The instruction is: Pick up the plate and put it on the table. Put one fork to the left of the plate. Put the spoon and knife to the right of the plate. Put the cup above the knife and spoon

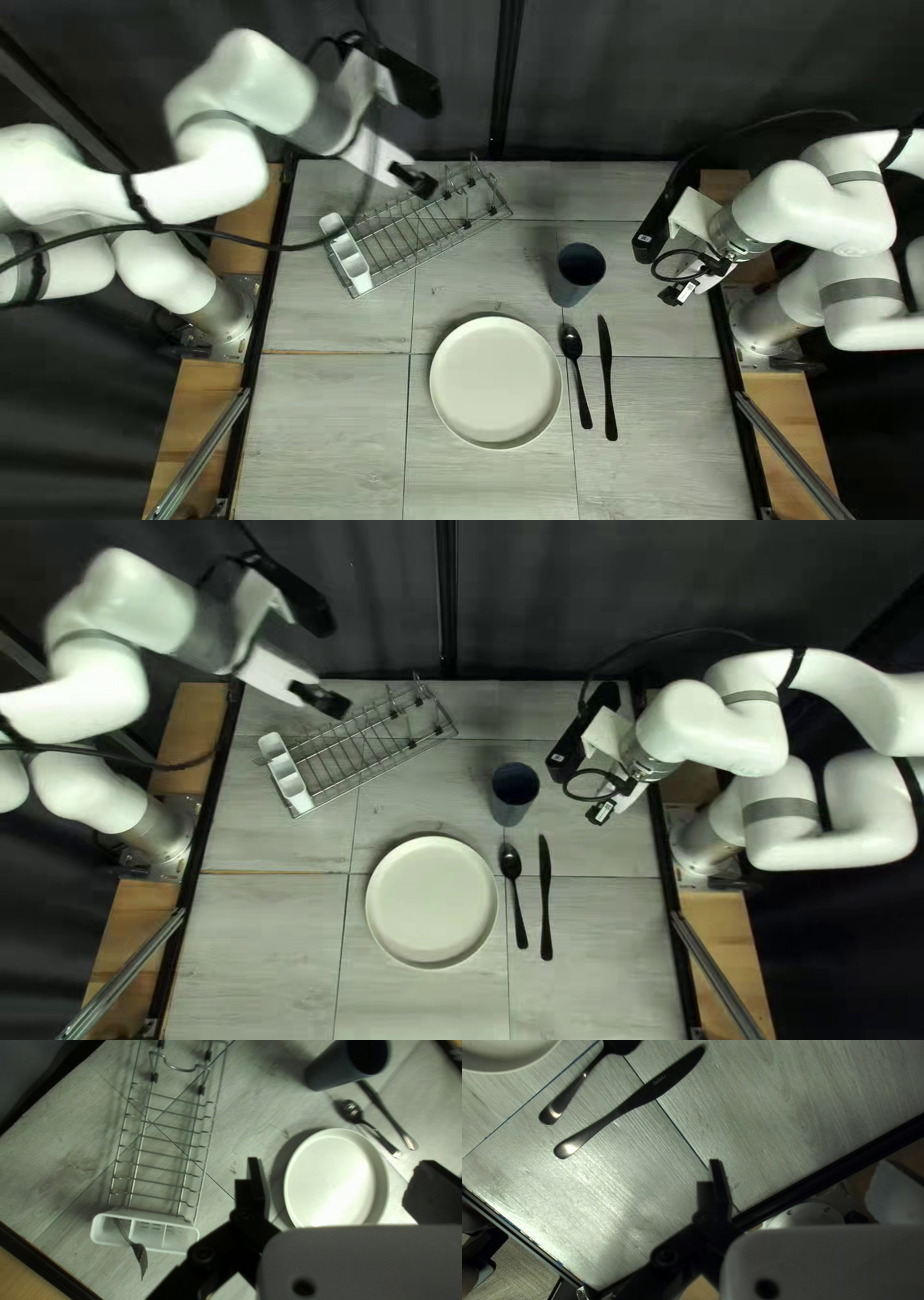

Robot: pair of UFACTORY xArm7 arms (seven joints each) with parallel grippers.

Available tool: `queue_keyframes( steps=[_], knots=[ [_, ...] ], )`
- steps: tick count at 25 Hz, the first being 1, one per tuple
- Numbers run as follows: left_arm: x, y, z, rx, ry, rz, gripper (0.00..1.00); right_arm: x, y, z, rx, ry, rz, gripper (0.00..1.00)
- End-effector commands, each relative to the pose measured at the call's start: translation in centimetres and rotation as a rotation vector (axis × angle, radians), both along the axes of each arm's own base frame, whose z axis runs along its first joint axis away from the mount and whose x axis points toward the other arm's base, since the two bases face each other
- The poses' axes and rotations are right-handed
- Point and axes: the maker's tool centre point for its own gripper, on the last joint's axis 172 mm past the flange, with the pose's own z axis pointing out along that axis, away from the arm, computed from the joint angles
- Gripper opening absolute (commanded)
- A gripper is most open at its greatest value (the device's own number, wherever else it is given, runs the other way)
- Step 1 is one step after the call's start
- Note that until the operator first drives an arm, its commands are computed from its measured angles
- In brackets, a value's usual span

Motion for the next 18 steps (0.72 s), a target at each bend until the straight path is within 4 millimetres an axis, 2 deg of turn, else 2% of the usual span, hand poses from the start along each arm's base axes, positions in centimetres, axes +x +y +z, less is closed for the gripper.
queue_keyframes(
  steps=[1,2,4,5,7,15,18],
  knots=[
    [-12.0,-1.6,8.8,0.018,0.068,0.039,1.00,0.0,0.0,0.0,0.000,0.000,0.000,1.00],
    [-12.6,-1.3,7.4,0.029,0.111,0.050,1.00,0.0,0.0,0.0,0.000,0.000,0.000,1.00],
    [-12.2,-1.0,4.3,0.033,0.167,0.041,1.00,0.0,0.0,0.0,0.000,0.000,0.000,1.00],
    [-12.7,-0.7,3.9,0.042,0.211,0.000,1.00,0.0,0.0,0.0,0.000,0.000,0.000,1.00],
    [-12.8,-0.1,3.8,0.048,0.247,-0.073,1.00,0.0,0.0,0.0,0.000,0.000,0.000,1.00],
    [-12.7,-0.1,3.8,0.049,0.250,-0.080,1.00,0.0,0.0,0.0,0.000,0.000,0.000,1.00],
    [-13.9,0.4,4.1,0.056,0.265,-0.140,1.00,0.0,0.0,0.0,0.000,0.000,0.000,1.00]
  ],
)
